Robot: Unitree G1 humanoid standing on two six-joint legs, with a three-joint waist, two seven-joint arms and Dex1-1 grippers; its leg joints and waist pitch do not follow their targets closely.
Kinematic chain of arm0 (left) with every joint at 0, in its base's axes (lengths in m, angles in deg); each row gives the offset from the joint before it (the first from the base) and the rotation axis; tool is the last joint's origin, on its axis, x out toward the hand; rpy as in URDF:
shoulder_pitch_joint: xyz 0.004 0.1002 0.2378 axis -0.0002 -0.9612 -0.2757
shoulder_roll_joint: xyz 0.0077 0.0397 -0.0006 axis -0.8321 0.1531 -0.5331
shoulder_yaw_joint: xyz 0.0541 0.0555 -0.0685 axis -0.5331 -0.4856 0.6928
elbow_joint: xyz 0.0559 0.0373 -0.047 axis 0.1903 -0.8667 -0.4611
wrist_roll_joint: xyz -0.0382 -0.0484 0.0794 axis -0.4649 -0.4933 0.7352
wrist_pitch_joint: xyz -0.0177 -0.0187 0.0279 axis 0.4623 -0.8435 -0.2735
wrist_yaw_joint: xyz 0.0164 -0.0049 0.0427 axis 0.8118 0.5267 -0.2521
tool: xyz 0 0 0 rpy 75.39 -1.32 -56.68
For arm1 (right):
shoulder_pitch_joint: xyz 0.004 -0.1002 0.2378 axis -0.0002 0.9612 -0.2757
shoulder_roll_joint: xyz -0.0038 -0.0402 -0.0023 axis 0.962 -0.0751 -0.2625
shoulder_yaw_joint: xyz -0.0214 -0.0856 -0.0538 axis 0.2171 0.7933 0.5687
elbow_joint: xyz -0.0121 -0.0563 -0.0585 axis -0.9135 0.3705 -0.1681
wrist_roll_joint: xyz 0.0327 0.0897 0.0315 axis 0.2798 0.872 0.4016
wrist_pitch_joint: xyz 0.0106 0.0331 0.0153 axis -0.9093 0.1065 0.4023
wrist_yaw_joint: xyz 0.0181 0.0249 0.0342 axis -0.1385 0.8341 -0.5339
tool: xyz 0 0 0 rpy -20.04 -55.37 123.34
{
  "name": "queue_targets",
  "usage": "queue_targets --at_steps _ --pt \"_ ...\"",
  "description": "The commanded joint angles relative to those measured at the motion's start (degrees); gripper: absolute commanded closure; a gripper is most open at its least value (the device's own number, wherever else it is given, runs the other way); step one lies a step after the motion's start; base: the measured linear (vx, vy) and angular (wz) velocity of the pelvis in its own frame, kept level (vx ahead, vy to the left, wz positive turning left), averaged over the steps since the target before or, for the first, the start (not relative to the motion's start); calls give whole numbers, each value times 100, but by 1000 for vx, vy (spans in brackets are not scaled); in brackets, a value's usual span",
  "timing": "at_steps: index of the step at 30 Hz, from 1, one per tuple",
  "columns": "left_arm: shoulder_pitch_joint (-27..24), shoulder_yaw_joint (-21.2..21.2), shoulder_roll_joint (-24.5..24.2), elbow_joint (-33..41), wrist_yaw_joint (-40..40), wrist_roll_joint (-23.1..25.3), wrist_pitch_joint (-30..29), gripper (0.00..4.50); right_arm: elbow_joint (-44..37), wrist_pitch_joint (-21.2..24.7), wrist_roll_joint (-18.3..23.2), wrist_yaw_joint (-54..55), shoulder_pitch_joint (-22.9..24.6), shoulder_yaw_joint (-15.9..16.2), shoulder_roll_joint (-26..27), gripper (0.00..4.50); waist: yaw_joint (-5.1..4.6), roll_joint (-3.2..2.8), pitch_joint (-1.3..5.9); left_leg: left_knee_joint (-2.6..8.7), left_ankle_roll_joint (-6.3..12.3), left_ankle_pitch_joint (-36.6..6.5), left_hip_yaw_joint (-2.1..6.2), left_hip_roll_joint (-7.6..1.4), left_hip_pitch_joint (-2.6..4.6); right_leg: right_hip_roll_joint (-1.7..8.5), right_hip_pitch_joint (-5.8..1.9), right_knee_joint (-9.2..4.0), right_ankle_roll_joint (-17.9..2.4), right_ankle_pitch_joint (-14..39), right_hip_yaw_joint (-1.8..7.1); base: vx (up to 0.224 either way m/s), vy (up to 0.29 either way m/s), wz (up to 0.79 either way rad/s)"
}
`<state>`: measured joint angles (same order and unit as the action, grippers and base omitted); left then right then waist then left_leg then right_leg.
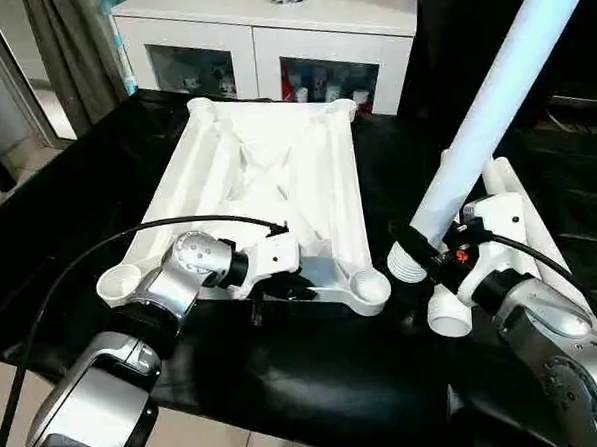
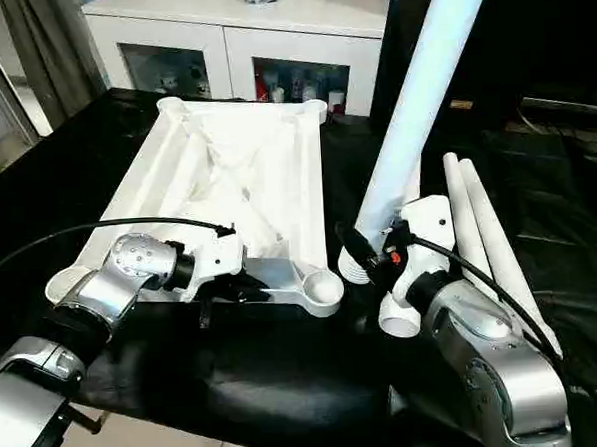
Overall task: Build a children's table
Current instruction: Insert table leg to table base
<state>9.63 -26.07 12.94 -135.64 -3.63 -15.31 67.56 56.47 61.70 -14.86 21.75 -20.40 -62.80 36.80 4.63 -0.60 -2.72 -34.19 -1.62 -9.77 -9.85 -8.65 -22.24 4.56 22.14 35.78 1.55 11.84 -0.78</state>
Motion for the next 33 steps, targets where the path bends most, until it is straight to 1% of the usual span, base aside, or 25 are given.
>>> queue_targets --at_steps 1,2,3,4,5,6,7,8,9,10,11,12,13,14,15,16,17,18,19,20,23,24,30,31,33 --pt "-34 356 -114 91 -279 -167 -422 447 -70 237 250 0 -121 -144 35 259 9 -10 302 517 -217 -1885 162 -389 149 402 -155 -453 -1312 988 185 0 0 0" --pt "-60 388 -127 139 -325 -180 -503 447 -27 326 278 -19 -145 -128 24 259 -3 0 303 521 -226 -1883 169 -388 139 402 -160 -459 -1301 1049 180 0 0 0" --pt "-143 482 -150 280 -482 -210 -743 447 123 460 295 -86 -209 -61 -5 259 -15 4 303 519 -230 -1873 168 -386 141 396 -164 -452 -1310 1042 180 0 0 0" --pt "-253 592 -156 467 -654 -262 -1001 447 319 483 258 -179 -281 30 -35 259 -46 10 294 519 -224 -1850 178 -386 119 410 -179 -444 -1352 1029 175 0 0 0" --pt "-315 651 -152 573 -734 -301 -1131 447 420 471 237 -229 -320 75 -46 259 -70 4 298 515 -233 -1847 179 -384 116 409 -183 -437 -1374 1042 167 0 0 0" --pt "-413 716 -132 754 -744 -398 -1298 447 531 430 249 -294 -381 104 -28 259 -95 26 291 502 -212 -1864 165 -388 118 423 -167 -449 -1412 1115 171 0 0 0" --pt "-519 757 -116 952 -767 -465 -1413 447 639 383 261 -359 -457 132 -5 259 -115 42 302 490 -174 -1776 164 -385 97 428 -188 -450 -1420 1143 167 0 0 0" --pt "-696 785 -98 1274 -820 -510 -1571 447 817 331 256 -451 -596 189 18 259 -121 98 318 479 -113 -1595 141 -389 89 414 -190 -454 -1419 984 164 0 0 0" --pt "-774 779 -94 1409 -848 -504 -1627 447 899 316 245 -492 -663 218 20 259 -143 82 316 476 -86 -1498 154 -390 63 417 -203 -421 -1450 867 161 0 0 0" --pt "-960 745 -91 1719 -932 -455 -1731 447 1104 272 204 -588 -821 290 23 259 -147 102 333 451 -3 -1303 132 -391 65 404 -201 -411 -1478 638 156 0 0 0" --pt "-1001 740 -88 1793 -952 -440 -1767 447 1154 262 200 -605 -856 306 20 259 -161 90 329 447 41 -1216 128 -388 57 400 -200 -408 -1505 532 157 0 0 0" --pt "-1132 734 -75 2019 -1004 -421 -1861 447 1352 220 191 -685 -987 350 19 259 -140 88 336 418 128 -1070 97 -389 84 380 -172 -402 -1529 350 160 0 0 0" --pt "-1162 737 -71 2075 -1014 -417 -1891 449 1398 215 191 -703 -1018 357 19 259 -142 124 340 415 170 -1023 94 -389 73 376 -185 -388 -1550 280 154 0 0 0" --pt "-1322 744 -47 2393 -1069 -390 -2038 450 1707 166 174 -811 -1215 394 17 260 -126 143 323 418 252 -901 95 -397 54 395 -193 -377 -1581 252 148 0 0 0" --pt "-1383 741 -35 2518 -1094 -376 -2082 450 1856 134 157 -860 -1306 408 17 260 -102 135 330 413 264 -903 76 -403 88 385 -172 -395 -1573 301 149 0 0 0" --pt "-1456 712 -41 2676 -1149 -333 -2099 450 2043 84 153 -958 -1426 427 29 260 -103 175 325 409 282 -881 70 -404 74 375 -177 -388 -1571 311 149 0 0 0" --pt "-1473 702 -45 2717 -1163 -324 -2110 450 2093 69 147 -982 -1456 435 30 260 -86 153 328 411 273 -864 77 -404 78 378 -177 -372 -1574 327 143 0 0 0" --pt "-1557 648 -67 2935 -1238 -270 -2179 450 2354 -6 118 -1109 -1616 472 33 260 -62 167 338 399 284 -848 62 -411 100 380 -160 -369 -1559 310 150 0 0 0" --pt "-1557 648 -67 2935 -1238 -270 -2179 450 2354 -6 118 -1109 -1616 472 33 260 -71 162 336 406 280 -832 73 -411 85 386 -173 -361 -1572 288 145 0 0 0" --pt "-1583 602 -85 3043 -1301 -212 -2175 450 2609 -64 48 -1240 -1757 564 19 260 -55 185 335 399 279 -813 61 -407 90 375 -169 -360 -1567 265 144 0 0 0" --pt "-1608 571 -98 3209 -1354 -193 -2215 450 2969 -202 -106 -1395 -1922 754 -3 260 -47 183 331 396 273 -775 51 -398 88 369 -164 -356 -1558 244 149 0 0 0" --pt "-1608 579 -95 3260 -1362 -182 -2272 450 3068 -235 -124 -1426 -1962 781 1 260 -41 192 335 390 268 -759 51 -394 85 377 -176 -351 -1546 232 150 0 0 0" --pt "-1643 621 -104 3419 -1330 -169 -2396 450 3346 -480 -299 -1593 -2034 940 -27 260 -45 181 334 385 279 -718 51 -388 85 358 -174 -346 -1561 98 148 0 0 0" --pt "-1650 616 -113 3427 -1322 -172 -2395 450 3362 -499 -315 -1603 -2031 954 -24 260 -45 190 340 382 277 -734 52 -388 90 358 -178 -344 -1565 94 148 0 0 0" --pt "-1658 600 -127 3445 -1327 -185 -2401 450 3440 -560 -349 -1627 -2045 963 -8 260 -45 179 342 382 282 -741 56 -389 92 359 -180 -342 -1583 74 148 0 0 0"
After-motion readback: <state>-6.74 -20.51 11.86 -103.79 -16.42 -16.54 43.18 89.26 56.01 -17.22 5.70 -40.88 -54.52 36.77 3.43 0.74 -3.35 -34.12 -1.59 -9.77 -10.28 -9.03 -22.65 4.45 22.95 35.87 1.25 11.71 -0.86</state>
